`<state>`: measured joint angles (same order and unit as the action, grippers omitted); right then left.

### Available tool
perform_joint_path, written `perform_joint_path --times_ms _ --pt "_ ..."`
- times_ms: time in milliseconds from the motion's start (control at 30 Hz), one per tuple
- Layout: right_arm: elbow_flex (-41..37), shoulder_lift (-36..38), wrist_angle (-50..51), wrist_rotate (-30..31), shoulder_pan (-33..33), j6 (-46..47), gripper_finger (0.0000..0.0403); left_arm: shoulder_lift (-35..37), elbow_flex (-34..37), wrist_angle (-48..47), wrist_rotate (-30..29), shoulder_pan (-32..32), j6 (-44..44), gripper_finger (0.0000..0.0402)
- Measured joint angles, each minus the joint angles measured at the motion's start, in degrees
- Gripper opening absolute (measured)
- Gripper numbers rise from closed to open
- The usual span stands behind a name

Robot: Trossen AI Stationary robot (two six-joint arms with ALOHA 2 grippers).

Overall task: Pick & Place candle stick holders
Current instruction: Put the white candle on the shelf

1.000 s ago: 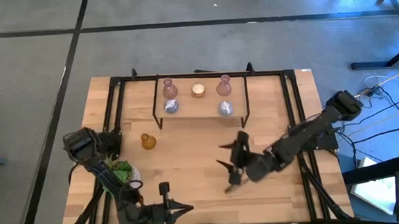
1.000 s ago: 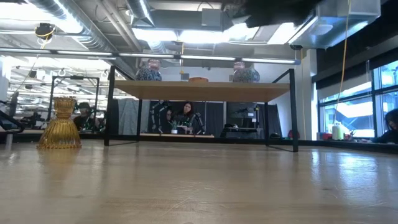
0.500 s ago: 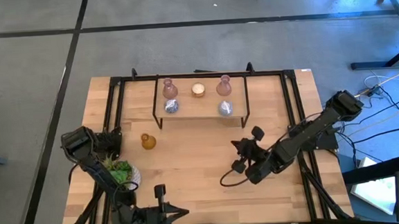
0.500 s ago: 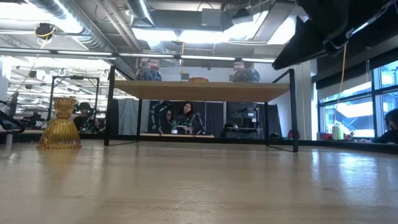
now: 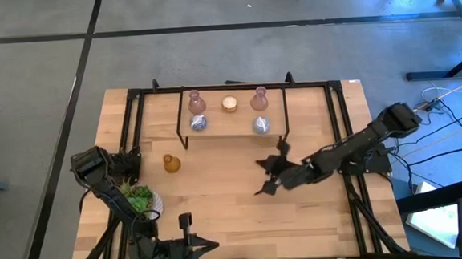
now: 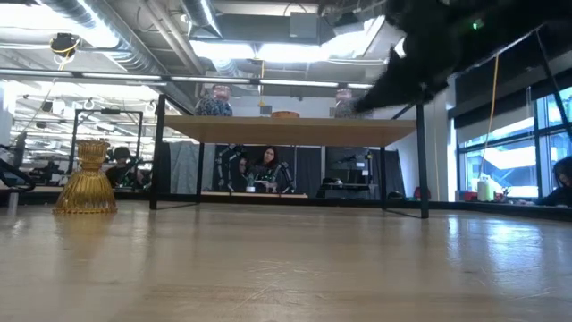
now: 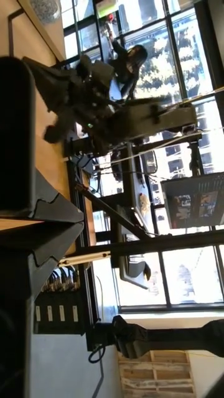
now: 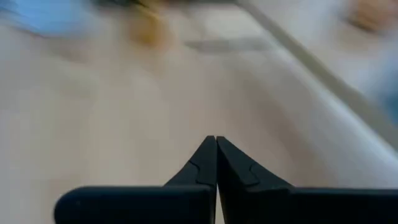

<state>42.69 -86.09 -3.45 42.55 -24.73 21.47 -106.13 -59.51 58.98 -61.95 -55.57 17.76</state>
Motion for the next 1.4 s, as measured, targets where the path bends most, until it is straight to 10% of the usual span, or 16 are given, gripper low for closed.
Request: perform_joint_path --times_ms 133,467,1400 --pt "-9.4 4.2 -21.7 -6.9 2.6 -8.4 0.0001 0.0 0.0 0.0 0.0 -0.4 0.0 0.0002" --pt "-20.0 18.2 -29.3 0.9 4.7 -7.0 0.0000 0.0 0.0 0.4 -0.5 -1.1 0.0 0.0002" --pt "-1.0 6.0 3.5 9.3 9.9 2.7 0.0000 0.0 0.0 0.4 1.6 0.2 -0.8 0.0002"
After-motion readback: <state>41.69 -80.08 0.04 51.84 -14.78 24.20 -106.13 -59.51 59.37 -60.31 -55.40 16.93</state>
